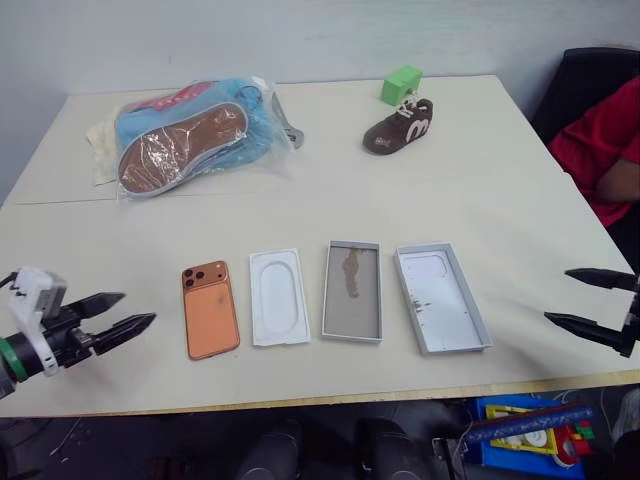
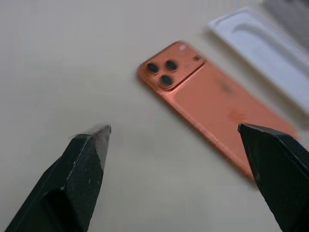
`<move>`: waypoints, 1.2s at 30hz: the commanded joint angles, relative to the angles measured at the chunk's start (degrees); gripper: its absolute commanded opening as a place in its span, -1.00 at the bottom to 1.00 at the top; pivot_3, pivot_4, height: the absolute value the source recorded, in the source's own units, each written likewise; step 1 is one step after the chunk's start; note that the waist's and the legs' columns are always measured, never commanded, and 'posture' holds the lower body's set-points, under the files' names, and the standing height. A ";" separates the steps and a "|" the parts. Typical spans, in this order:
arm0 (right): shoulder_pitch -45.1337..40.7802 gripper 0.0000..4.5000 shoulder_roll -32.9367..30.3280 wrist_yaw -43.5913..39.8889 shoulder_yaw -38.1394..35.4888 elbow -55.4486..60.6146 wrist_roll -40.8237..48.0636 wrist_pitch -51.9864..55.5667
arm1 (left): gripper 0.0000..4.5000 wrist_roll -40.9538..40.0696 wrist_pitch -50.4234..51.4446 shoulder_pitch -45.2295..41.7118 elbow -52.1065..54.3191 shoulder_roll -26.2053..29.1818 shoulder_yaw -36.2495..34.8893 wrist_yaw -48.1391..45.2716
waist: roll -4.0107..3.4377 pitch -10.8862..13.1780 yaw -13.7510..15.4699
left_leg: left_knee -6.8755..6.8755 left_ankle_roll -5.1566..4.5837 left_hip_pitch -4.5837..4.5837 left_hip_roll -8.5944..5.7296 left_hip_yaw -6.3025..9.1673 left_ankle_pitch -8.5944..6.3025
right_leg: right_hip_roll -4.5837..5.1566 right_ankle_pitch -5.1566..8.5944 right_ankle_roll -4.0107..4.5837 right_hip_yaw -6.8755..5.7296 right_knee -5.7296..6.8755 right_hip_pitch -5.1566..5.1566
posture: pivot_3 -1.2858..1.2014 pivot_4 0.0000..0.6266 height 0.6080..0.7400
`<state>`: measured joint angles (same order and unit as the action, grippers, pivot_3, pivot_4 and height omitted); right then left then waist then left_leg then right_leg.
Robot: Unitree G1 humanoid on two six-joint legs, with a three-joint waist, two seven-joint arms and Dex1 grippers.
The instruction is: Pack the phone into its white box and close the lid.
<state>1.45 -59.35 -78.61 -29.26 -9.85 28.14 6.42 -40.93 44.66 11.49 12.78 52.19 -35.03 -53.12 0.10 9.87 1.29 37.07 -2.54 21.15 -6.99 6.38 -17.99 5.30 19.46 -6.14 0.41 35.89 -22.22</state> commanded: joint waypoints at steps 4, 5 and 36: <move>1.51 1.00 1.83 5.95 2.85 25.15 6.30 9.00 | 0.99 -12.46 20.54 -5.62 4.45 5.55 6.48 0.06 | 0.00 0.00 -0.02 | -0.01 0.07 0.02 0.09 0.00 0.01 | -0.08 0.00 0.00 0.01 0.07 -0.09 | 0.03 -0.52 1.00; 0.92 1.00 1.98 7.19 3.84 28.57 7.29 10.39 | 0.99 -13.73 23.70 -7.76 3.78 5.65 7.91 1.32 | 0.00 0.01 0.05 | 0.00 0.09 0.04 0.09 0.00 0.02 | -0.08 0.00 0.01 0.02 0.11 -0.11 | 0.03 -0.52 1.00; -4.49 1.00 5.71 22.58 16.91 49.93 11.04 21.70 | 0.00 -7.83 44.00 -36.15 -16.67 -15.10 28.63 16.71 | 0.41 -0.11 0.22 | 0.16 0.21 0.03 0.06 -0.02 0.19 | -0.10 0.00 0.00 0.03 0.37 -0.19 | 0.03 -0.52 1.00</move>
<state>-3.07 -53.72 -56.39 -11.59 38.23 39.36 28.77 -50.26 87.64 -25.62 -2.89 37.51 -8.35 -37.17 0.52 9.76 1.51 37.23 -2.33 21.18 -6.93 6.37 -17.81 5.19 19.46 -6.14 0.43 36.24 -22.41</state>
